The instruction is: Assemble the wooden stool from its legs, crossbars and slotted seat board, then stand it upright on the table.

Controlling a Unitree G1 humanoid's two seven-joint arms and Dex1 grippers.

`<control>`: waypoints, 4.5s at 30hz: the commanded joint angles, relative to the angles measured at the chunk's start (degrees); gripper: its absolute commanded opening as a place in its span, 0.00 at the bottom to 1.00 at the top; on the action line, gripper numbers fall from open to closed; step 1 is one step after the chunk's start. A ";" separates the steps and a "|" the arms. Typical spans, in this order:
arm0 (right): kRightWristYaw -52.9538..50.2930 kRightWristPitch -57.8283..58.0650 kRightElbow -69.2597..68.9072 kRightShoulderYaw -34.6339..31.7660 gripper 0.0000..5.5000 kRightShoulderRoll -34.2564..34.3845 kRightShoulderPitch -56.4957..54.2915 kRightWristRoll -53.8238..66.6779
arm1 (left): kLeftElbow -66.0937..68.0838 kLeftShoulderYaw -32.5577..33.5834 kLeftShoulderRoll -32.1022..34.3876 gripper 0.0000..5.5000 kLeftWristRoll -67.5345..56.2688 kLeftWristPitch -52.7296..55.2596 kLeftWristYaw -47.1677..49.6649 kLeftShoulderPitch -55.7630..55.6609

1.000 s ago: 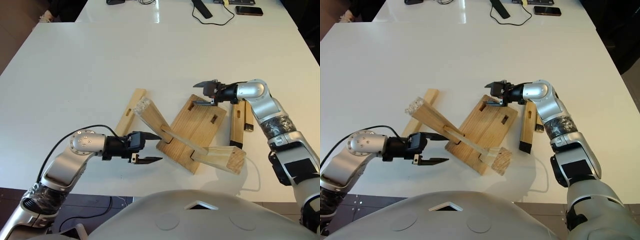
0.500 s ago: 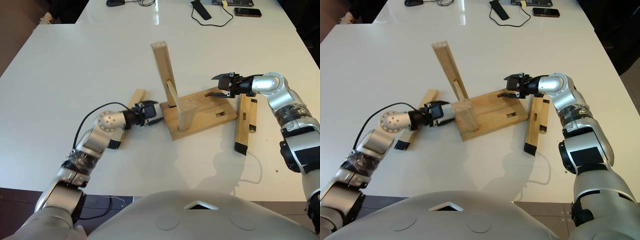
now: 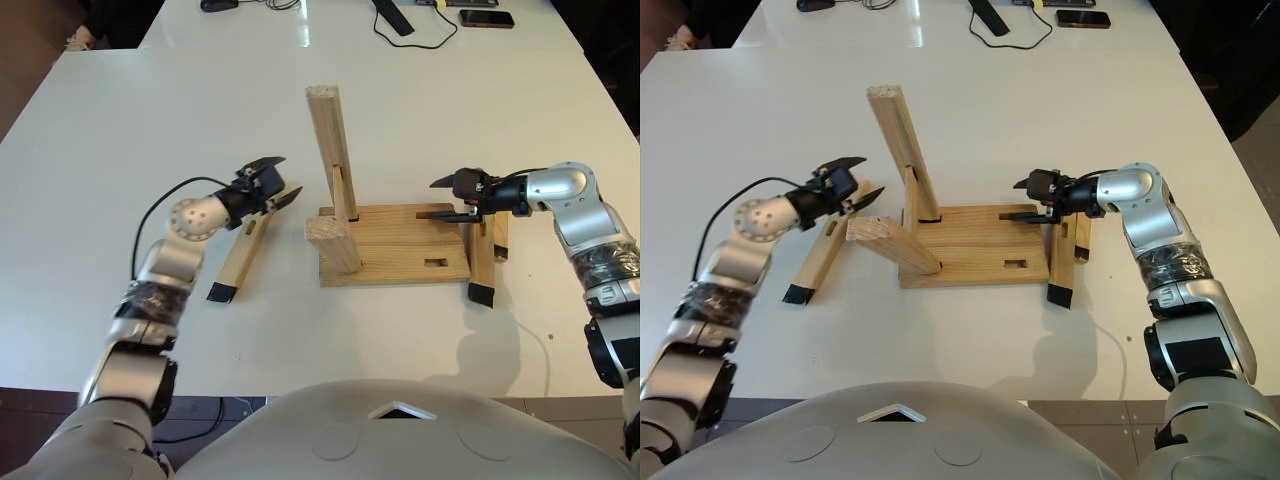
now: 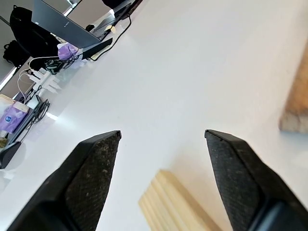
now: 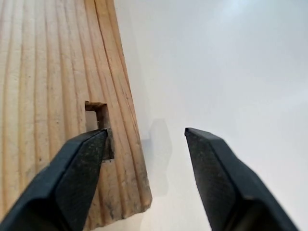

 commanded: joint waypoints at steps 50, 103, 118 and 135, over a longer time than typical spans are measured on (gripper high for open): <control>-8.82 11.03 -28.15 -0.59 0.54 6.92 20.75 1.01 | -4.34 -9.92 2.02 0.59 -0.43 1.23 -12.15 4.49; -58.51 72.15 -51.45 -23.57 0.54 32.27 -22.30 19.61 | -23.61 22.94 -26.23 0.45 -36.95 70.09 37.96 -40.96; -53.61 60.02 -44.89 -14.24 0.54 29.23 -9.63 18.19 | -23.06 16.27 -26.44 0.45 -36.82 65.72 33.62 -32.16; -53.20 50.50 -48.39 -14.80 0.54 30.16 -4.08 20.66 | -24.57 17.06 -25.15 0.45 -39.85 58.01 31.59 -27.88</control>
